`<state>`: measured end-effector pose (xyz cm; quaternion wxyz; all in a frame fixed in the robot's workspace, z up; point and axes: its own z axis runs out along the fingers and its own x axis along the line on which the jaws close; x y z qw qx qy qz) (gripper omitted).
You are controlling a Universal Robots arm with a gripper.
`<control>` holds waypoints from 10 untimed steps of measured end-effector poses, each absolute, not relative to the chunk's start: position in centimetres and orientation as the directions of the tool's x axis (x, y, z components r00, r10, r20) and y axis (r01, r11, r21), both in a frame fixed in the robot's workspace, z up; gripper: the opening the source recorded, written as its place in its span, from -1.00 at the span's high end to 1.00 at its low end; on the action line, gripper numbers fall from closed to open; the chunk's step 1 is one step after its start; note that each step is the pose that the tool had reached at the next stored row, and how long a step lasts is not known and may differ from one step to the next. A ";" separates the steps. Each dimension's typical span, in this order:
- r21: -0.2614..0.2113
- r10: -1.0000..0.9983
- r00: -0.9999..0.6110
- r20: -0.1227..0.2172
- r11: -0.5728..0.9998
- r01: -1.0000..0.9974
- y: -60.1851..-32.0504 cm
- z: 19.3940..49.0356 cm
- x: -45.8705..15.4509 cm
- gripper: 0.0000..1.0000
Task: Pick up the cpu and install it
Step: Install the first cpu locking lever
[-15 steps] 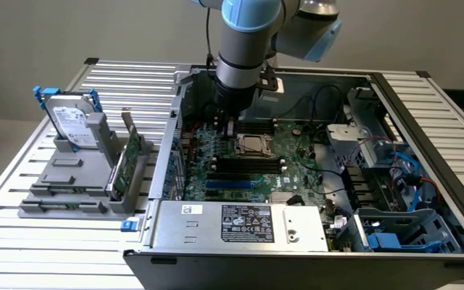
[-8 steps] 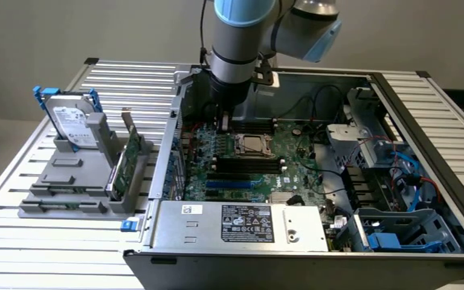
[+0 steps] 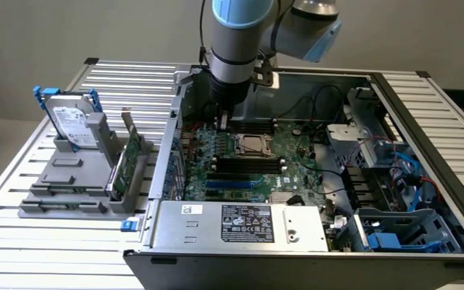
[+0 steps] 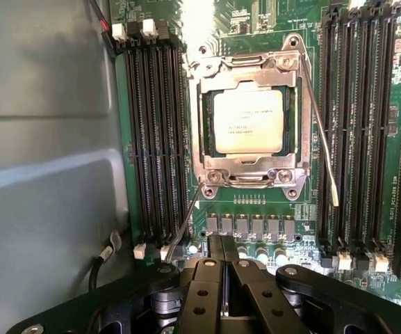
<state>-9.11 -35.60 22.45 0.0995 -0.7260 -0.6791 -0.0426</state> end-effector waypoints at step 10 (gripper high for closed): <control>-0.124 0.964 0.168 0.208 -0.144 0.982 -35.9 22.5 -9.2 0.79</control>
